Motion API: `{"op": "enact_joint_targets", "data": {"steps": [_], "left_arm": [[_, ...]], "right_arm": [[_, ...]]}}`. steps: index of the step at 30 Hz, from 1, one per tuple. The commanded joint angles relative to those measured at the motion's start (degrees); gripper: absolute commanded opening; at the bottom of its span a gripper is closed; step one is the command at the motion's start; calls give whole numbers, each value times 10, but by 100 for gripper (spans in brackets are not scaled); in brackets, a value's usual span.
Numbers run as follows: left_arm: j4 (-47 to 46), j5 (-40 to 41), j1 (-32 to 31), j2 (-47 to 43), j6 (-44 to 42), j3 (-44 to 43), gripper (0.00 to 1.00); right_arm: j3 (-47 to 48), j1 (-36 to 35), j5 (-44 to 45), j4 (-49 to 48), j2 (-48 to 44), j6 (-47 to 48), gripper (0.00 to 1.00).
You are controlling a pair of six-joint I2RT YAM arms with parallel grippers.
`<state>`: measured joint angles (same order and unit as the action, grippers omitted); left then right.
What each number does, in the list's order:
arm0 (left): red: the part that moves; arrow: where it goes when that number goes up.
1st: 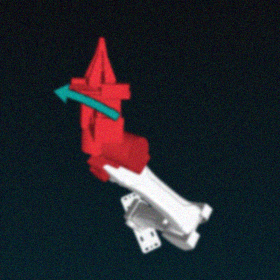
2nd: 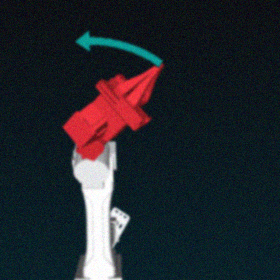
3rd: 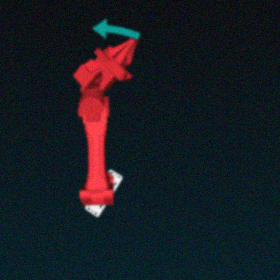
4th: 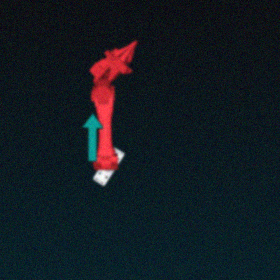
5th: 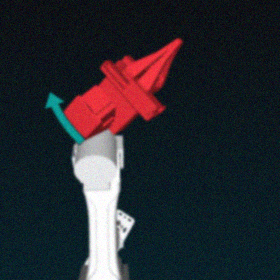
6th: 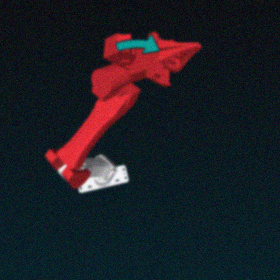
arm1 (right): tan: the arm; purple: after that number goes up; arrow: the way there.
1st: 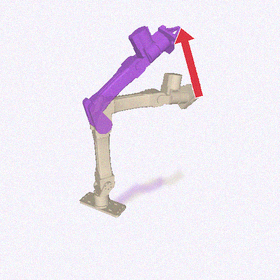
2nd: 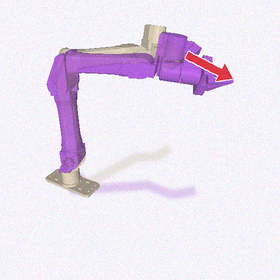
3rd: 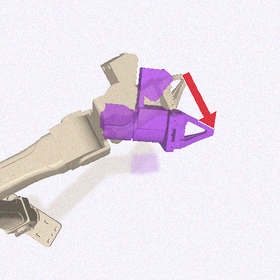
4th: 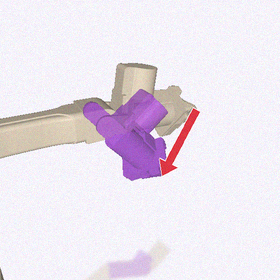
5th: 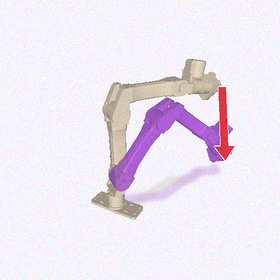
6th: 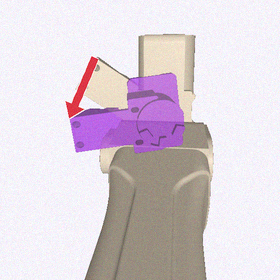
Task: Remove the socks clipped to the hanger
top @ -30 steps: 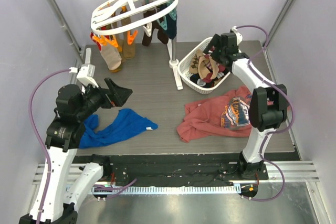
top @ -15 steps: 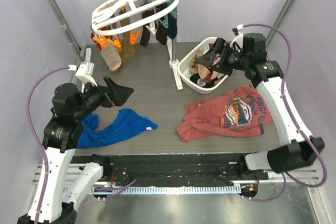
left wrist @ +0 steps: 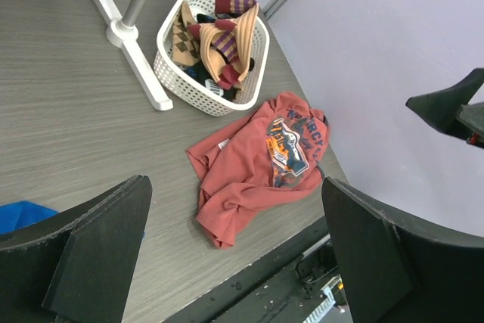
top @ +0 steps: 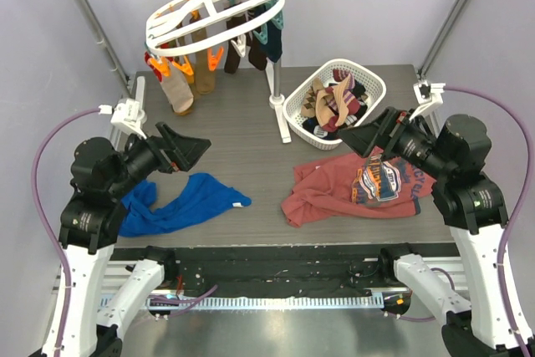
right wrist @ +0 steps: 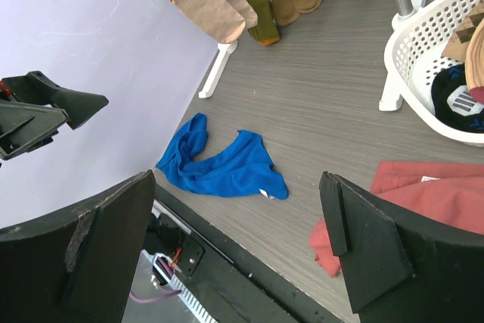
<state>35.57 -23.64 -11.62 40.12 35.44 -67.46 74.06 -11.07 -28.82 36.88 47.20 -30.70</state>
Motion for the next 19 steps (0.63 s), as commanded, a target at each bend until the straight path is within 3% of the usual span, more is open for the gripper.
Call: {"op": "enact_joint_targets", "data": {"steps": [1, 12, 19], "left_arm": [[-7, -24, -2, -4, 20, 9, 100], [-10, -44, -2, -8, 18, 11, 100], [-7, -48, -3, -3, 15, -4, 100]], "right_arm": [[-23, 0, 14, -30, -26, -18, 100], [-23, 1, 49, -38, -42, -26, 100], [-14, 1, 18, -58, -31, -25, 100]]}}
